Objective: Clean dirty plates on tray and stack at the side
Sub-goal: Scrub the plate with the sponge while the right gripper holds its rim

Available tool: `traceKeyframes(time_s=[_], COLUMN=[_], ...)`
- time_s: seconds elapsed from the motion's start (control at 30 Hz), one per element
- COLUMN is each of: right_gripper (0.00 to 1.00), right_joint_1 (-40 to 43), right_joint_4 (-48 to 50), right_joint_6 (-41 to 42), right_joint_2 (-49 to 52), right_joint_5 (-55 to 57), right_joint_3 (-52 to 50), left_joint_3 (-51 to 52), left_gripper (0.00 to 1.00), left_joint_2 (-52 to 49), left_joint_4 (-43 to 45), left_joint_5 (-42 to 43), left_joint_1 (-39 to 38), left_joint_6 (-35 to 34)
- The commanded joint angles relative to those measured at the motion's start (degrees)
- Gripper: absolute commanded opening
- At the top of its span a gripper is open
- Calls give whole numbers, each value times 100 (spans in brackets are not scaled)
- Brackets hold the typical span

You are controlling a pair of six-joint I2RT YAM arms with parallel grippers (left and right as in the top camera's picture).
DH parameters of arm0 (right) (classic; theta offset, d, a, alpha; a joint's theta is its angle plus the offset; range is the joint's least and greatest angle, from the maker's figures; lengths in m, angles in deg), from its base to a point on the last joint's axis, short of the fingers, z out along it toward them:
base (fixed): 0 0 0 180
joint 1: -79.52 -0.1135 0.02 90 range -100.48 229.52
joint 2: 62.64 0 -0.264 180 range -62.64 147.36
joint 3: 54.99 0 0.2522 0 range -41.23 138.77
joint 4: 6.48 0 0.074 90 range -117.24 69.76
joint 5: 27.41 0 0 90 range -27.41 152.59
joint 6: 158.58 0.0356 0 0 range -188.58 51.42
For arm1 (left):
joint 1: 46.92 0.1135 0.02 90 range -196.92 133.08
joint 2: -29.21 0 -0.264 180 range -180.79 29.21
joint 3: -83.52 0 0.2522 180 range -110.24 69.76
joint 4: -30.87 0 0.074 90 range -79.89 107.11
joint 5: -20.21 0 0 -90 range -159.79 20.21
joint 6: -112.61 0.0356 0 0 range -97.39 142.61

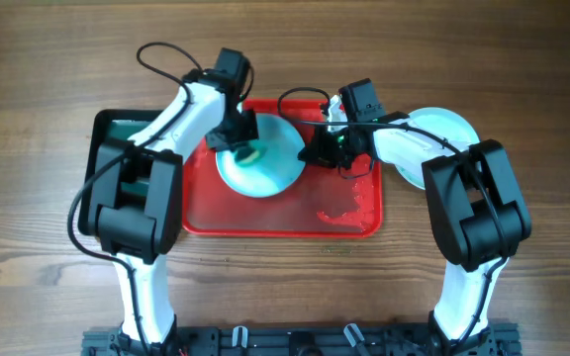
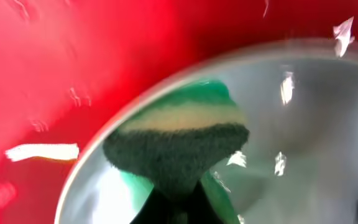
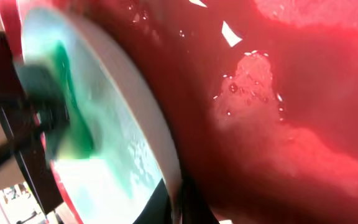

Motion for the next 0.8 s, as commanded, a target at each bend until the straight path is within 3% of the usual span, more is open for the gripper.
traceKeyframes(time_s=[0.0, 0.07, 0.17, 0.23, 0.3, 0.43, 0.53, 0.63, 0.77], right_gripper=[4, 4, 4, 4, 4, 5, 4, 4, 4], right_joint_1=[42, 42, 42, 42, 42, 42, 42, 42, 42], right_joint_4=[-22, -24, -28, -28, -28, -28, -28, -28, -28], right_joint_6=[-4, -4, -2, -4, -4, -7, -7, -7, -7], right_joint_2=[162, 162, 162, 162, 162, 162, 162, 162, 162], right_joint_5=[11, 11, 11, 11, 11, 11, 11, 11, 11], right_joint_3=[-94, -94, -94, -94, -94, -94, -94, -94, -94], left_joint_3=[400, 400, 398, 398, 398, 398, 398, 398, 398], left_gripper=[4, 4, 4, 4, 4, 4, 4, 4, 4], left_joint_2=[-483, -483, -483, -483, -483, -483, -483, -483, -483], left_joint_4=[-992, -1213, -769, -190, 741, 1351, 1290, 859, 146], left_joint_5=[2859, 3547, 3580, 3434, 2251, -463, -2181, -3060, -3150], left_joint_1=[74, 59, 68, 85, 92, 85, 61, 37, -28], left_joint_6=[2583, 3366, 3274, 2695, 1226, -706, -1038, -1086, -1187])
